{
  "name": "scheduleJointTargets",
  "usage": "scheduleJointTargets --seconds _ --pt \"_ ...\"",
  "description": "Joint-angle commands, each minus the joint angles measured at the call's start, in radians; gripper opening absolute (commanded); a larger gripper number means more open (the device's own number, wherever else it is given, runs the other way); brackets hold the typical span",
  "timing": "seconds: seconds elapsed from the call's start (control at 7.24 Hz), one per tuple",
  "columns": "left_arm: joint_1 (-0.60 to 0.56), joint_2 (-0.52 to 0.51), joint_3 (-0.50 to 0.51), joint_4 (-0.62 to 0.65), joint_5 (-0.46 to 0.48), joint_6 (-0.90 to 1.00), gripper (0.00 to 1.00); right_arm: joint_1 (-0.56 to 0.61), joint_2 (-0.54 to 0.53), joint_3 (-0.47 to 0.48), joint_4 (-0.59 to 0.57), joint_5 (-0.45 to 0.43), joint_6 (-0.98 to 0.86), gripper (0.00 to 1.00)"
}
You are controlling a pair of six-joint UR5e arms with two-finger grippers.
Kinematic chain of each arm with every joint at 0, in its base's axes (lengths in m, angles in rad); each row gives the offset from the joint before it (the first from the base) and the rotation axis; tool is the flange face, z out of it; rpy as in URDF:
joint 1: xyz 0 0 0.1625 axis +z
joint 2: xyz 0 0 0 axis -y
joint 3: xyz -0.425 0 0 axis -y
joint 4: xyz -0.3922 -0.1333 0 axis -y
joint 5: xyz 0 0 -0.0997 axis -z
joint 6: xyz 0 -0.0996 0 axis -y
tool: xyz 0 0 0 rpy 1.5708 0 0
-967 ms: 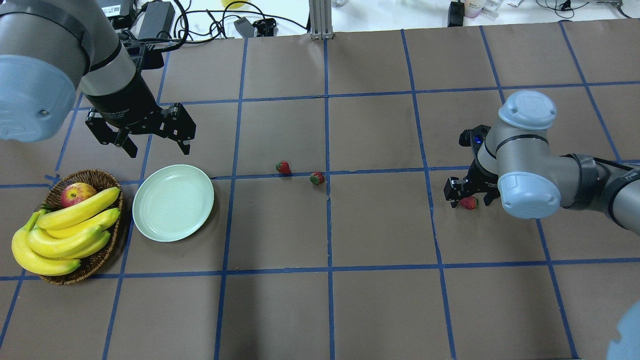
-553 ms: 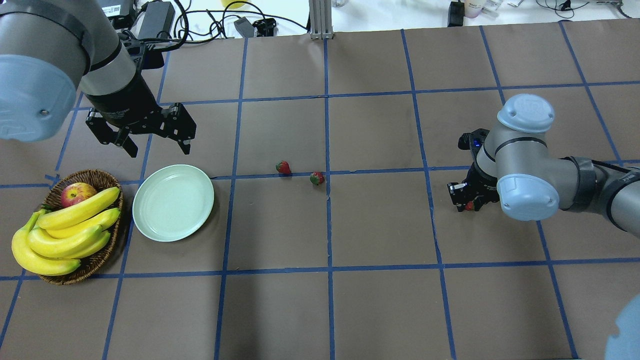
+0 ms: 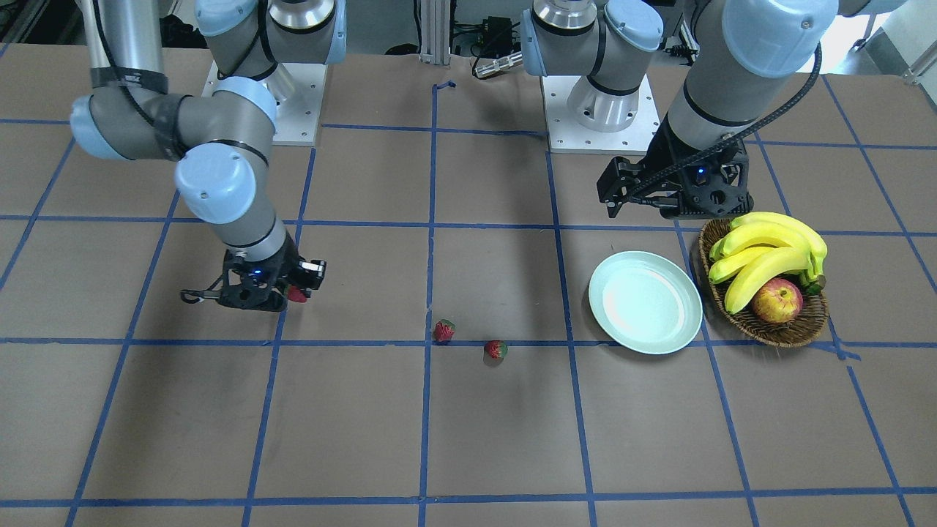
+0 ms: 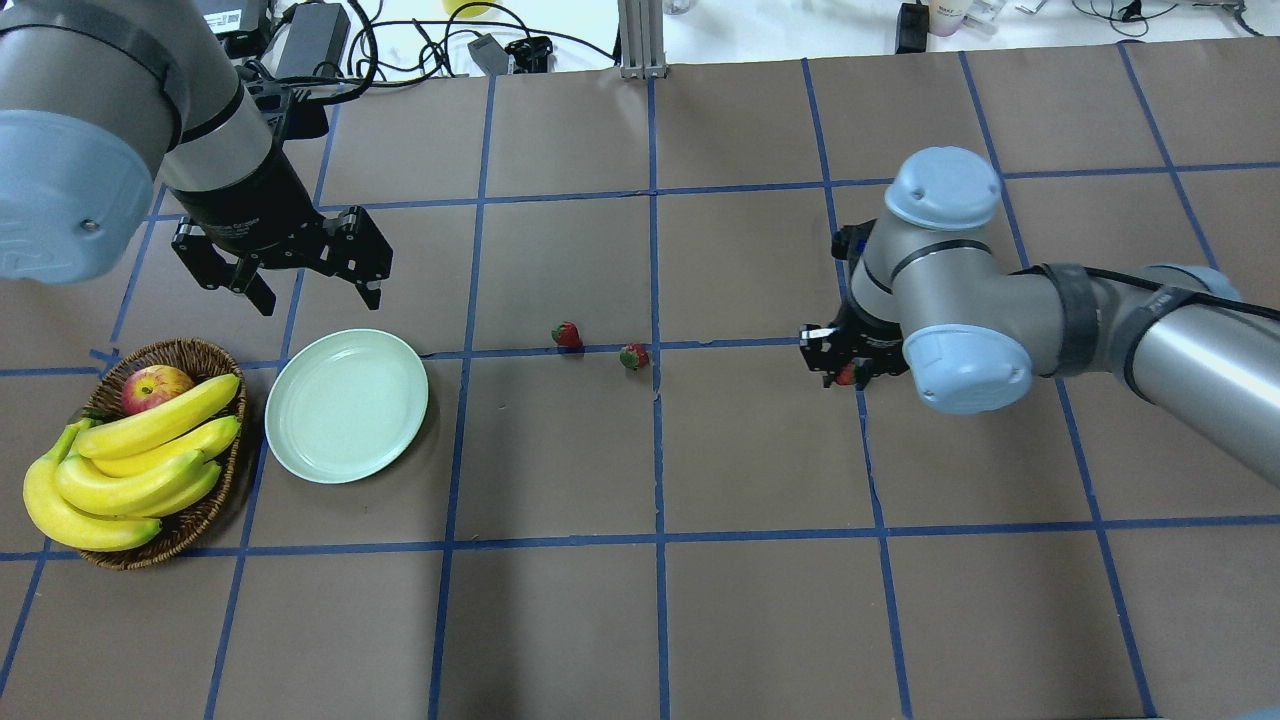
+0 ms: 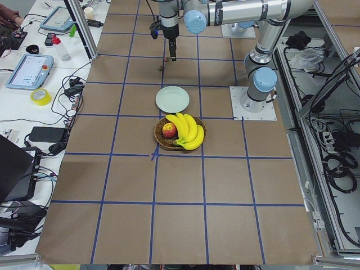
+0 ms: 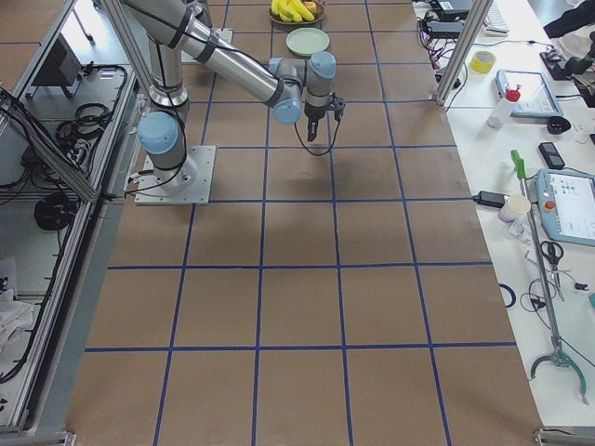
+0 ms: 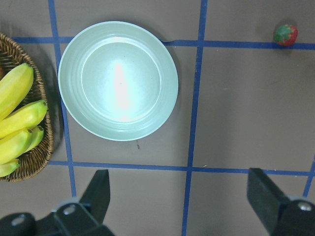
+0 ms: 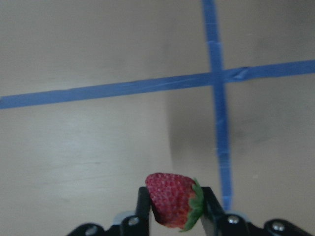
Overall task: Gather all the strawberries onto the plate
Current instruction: 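Carry the third strawberry toward the plate with the right gripper, release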
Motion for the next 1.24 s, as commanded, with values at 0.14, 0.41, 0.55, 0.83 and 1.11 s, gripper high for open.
scheduleJointTargets --seconds 0.14,0.41,0.55,0.83,1.11 --pt "0.0 0.0 0.0 0.0 -0.003 0.002 1.0 0.29 0.136 -0.187 0.011 0.153 0.354 0.13" --pt "0.0 0.0 0.001 0.002 -0.004 0.002 1.0 0.328 0.207 -0.248 -0.003 0.232 0.421 0.17" --pt "0.0 0.0 0.0 0.0 -0.003 0.003 1.0 0.34 0.233 -0.261 -0.011 0.267 0.442 0.17" --pt "0.0 0.0 0.0 0.0 -0.006 0.002 1.0 0.342 0.238 -0.264 -0.015 0.268 0.444 0.38" --pt "0.0 0.0 0.0 0.0 -0.006 0.002 1.0 0.342 0.235 -0.264 -0.014 0.26 0.442 0.76"
